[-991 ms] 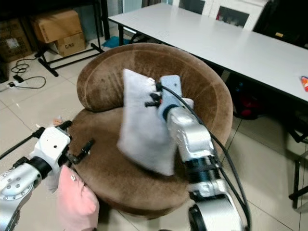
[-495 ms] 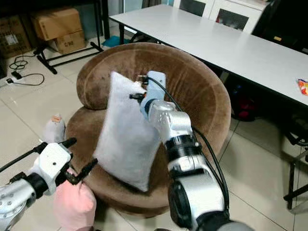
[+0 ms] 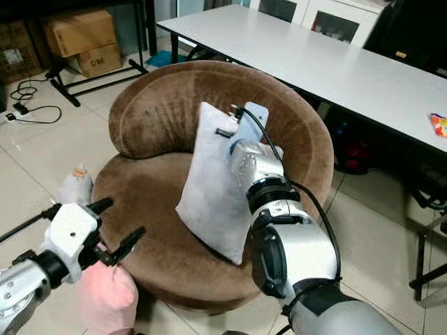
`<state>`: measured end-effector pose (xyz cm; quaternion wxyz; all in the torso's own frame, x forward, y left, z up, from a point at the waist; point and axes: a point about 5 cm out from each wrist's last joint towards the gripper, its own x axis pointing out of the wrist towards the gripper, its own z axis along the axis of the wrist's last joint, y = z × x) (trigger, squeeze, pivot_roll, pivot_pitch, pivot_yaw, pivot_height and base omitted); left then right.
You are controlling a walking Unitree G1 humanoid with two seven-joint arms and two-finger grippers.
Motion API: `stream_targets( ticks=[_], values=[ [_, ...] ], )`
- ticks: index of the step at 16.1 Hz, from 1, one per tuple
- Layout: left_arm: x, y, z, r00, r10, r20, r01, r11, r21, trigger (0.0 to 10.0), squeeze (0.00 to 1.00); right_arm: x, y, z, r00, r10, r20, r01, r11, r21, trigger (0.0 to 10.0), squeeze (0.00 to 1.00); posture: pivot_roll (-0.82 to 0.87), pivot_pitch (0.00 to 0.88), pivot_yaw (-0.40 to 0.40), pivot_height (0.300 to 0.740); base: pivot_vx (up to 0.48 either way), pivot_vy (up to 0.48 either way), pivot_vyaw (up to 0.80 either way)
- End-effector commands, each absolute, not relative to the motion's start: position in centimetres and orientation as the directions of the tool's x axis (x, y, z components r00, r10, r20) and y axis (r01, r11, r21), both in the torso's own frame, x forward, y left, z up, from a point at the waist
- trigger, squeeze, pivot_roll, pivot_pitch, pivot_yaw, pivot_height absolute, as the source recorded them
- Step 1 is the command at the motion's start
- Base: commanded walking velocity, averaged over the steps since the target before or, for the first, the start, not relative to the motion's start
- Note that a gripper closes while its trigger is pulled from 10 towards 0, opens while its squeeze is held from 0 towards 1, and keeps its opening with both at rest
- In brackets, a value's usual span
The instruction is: Move the pillow to the sofa from floor
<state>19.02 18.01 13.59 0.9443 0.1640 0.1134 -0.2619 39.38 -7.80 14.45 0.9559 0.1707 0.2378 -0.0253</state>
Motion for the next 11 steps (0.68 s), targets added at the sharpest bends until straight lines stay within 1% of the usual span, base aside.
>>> stream_targets(
  ticks=[1, 3, 5, 6, 7, 8, 9, 10, 11],
  values=[
    [19.0, 17.6, 14.0, 0.834, -0.473, -0.285, 0.540, 0.806, 0.242, 10.0, 0.00, 40.0, -8.3, 15.6, 0.908, -0.012, -0.419, 0.150, 0.943, 0.297, 10.0, 0.00, -0.05, 0.000, -0.142, 0.740, 0.000, 0.000, 0.00],
    [18.8, 17.1, 14.0, 0.806, -0.512, -0.297, 0.579, 0.785, 0.218, 10.0, 0.00, 39.7, -8.4, 14.6, 0.897, -0.069, -0.436, 0.193, 0.950, 0.245, 10.0, 0.00, -0.04, 0.000, -0.144, 0.740, 0.000, 0.000, 0.00],
    [18.7, 17.0, 14.0, 0.800, -0.518, -0.302, 0.587, 0.781, 0.213, 10.0, 0.00, 39.6, -8.2, 14.5, 0.902, -0.071, -0.426, 0.200, 0.942, 0.268, 10.0, 0.00, -0.04, 0.000, -0.144, 0.740, 0.000, 0.000, 0.00],
    [18.7, 17.0, 14.0, 0.797, -0.522, -0.305, 0.591, 0.779, 0.212, 10.0, 0.00, 39.6, -7.8, 14.4, 0.907, -0.061, -0.416, 0.192, 0.940, 0.281, 10.0, 0.37, -0.04, 0.000, -0.142, 0.740, 0.000, 0.000, 0.00],
    [18.7, 17.0, 14.0, 0.794, -0.524, -0.307, 0.594, 0.776, 0.212, 10.0, 0.00, 39.5, -7.8, 14.4, 0.908, -0.061, -0.414, 0.189, 0.943, 0.275, 10.0, 0.57, -0.04, 0.000, -0.141, 0.740, 0.000, 0.000, 0.00],
    [18.7, 16.9, 14.0, 0.793, -0.526, -0.308, 0.596, 0.775, 0.212, 10.0, 0.00, 39.5, -7.8, 14.3, 0.907, -0.069, -0.416, 0.199, 0.940, 0.277, 10.0, 0.98, -0.04, 0.000, -0.141, 0.740, 0.000, 0.000, 0.00],
    [18.7, 16.9, 13.9, 0.792, -0.526, -0.310, 0.597, 0.774, 0.212, 10.0, 0.00, 39.6, -8.0, 14.3, 0.910, -0.072, -0.409, 0.200, 0.939, 0.280, 10.0, 1.00, -0.04, 0.000, -0.141, 0.740, 0.000, 0.000, 0.00],
    [18.8, 16.9, 13.9, 0.791, -0.527, -0.311, 0.598, 0.772, 0.213, 10.0, 0.00, 39.7, -8.4, 14.6, 0.921, -0.085, -0.379, 0.196, 0.944, 0.264, 10.0, 1.00, -0.04, 0.000, -0.141, 0.740, 0.000, 0.000, 0.00],
    [19.0, 16.8, 13.9, 0.792, -0.527, -0.308, 0.598, 0.772, 0.216, 10.0, 0.00, 39.9, -8.6, 14.9, 0.935, -0.062, -0.348, 0.164, 0.948, 0.272, 10.0, 1.00, -0.03, 0.000, -0.141, 0.740, 0.000, 0.000, 0.00]
  ],
)
